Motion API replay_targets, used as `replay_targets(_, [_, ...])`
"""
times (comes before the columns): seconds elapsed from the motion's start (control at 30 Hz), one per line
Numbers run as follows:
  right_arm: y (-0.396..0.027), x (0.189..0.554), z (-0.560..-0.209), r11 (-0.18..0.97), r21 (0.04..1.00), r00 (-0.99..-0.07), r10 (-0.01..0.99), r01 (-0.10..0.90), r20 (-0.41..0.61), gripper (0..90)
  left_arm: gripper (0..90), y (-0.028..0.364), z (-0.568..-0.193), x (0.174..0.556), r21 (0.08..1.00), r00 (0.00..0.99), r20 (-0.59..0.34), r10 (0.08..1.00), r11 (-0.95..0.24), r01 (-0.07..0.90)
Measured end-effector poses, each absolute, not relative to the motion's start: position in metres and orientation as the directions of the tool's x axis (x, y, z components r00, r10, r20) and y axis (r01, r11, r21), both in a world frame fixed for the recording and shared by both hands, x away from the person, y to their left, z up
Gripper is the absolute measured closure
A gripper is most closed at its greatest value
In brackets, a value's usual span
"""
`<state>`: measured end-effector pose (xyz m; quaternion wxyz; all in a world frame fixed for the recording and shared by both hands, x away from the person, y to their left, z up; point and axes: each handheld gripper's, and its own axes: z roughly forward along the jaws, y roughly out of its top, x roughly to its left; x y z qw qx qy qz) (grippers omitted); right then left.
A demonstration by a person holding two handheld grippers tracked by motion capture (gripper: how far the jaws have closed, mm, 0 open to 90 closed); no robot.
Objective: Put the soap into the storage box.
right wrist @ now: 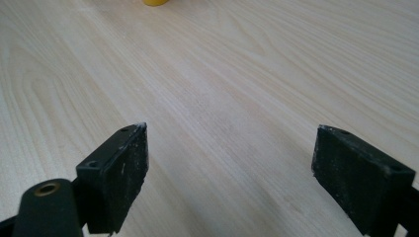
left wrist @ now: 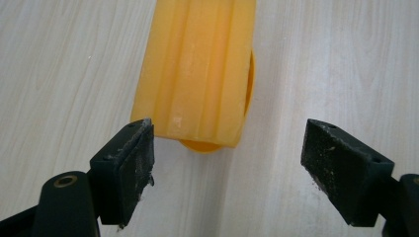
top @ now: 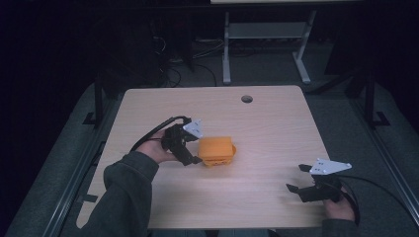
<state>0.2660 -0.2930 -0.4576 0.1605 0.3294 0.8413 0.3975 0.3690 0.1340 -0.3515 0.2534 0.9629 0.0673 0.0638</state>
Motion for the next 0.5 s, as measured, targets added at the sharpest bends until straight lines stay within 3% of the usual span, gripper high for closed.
replay_targets(0.5, [-0.293, 0.266, -0.459, 0.472, 0.763, -0.725, 0.689, 0.443, -0.005, 13.7, 20.8, 0.157, -0.361, 0.353, 0.517, 0.979, 0.093, 0.18, -0.849, 0.107])
